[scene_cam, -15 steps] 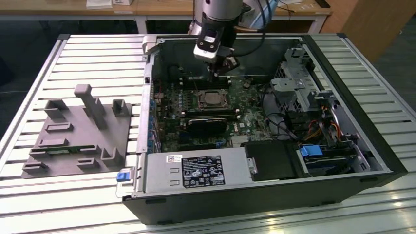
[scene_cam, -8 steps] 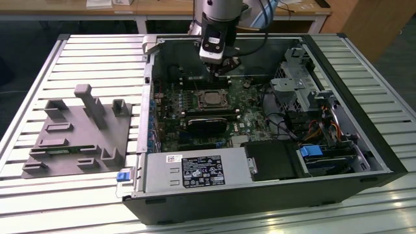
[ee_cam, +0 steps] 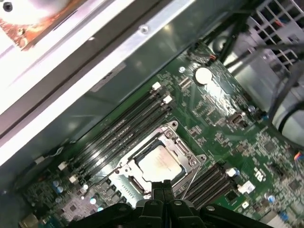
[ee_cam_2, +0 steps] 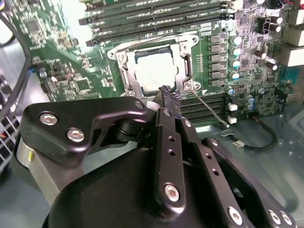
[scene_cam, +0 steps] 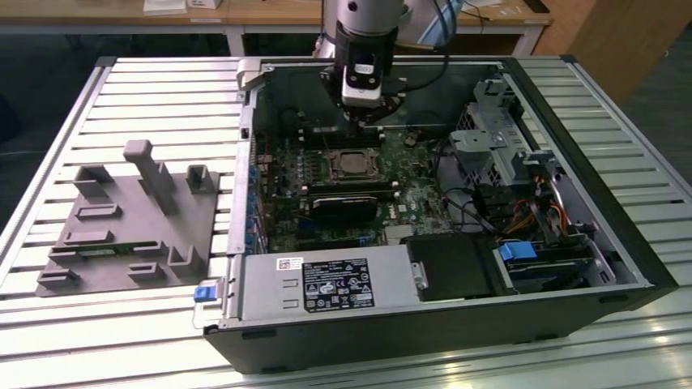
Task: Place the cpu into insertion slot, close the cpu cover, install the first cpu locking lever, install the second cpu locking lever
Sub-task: 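Install the first cpu locking lever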
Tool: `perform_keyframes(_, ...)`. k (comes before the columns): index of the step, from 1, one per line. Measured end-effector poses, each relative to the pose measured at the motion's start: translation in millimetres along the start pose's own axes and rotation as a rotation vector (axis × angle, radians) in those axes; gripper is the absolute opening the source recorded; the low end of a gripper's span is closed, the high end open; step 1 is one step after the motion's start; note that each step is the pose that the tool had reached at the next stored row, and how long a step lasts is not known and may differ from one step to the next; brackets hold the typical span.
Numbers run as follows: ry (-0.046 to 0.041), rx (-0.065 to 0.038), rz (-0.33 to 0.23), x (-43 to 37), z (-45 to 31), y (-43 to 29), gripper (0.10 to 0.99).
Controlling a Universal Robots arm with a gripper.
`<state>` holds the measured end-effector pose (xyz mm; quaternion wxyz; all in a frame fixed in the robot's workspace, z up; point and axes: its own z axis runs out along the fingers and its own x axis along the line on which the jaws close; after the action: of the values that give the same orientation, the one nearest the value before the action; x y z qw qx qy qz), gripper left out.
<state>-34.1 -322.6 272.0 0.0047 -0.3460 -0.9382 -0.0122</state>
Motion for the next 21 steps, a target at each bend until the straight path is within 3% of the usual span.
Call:
perform_keyframes(3,0.0045,-0.01,-0.032,0.0,-0.1,0.0,0.106)
perform_keyframes(6,-0.0057,-0.021,-0.09,0.0,0.1,0.1,0.106)
perform_keyframes(21,-0.0028,-0.022,-0.362,0.0,1.2,0.0,0.106)
